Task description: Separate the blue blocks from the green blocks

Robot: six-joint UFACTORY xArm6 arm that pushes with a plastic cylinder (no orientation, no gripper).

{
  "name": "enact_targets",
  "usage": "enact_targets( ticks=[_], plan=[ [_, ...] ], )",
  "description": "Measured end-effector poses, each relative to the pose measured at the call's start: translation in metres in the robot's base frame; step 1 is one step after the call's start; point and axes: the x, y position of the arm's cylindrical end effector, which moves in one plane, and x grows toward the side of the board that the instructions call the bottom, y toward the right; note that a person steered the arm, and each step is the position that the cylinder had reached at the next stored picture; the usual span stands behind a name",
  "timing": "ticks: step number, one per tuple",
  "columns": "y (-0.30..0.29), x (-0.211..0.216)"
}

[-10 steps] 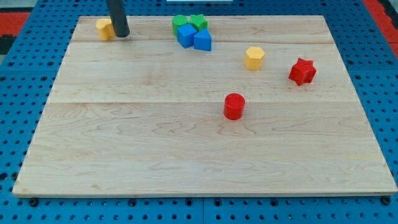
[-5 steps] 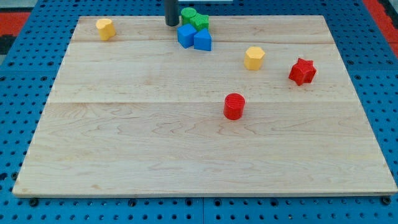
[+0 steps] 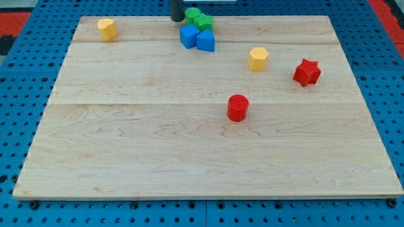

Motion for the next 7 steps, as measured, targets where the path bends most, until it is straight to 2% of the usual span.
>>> enact_targets(
  ticks=[1, 3, 4, 5, 7],
  plan=[
    [0.002, 0.008],
    [0.006, 0.078],
    [0.052, 0.102],
    [0.082, 0.093],
    [0.109, 0.033]
  ],
)
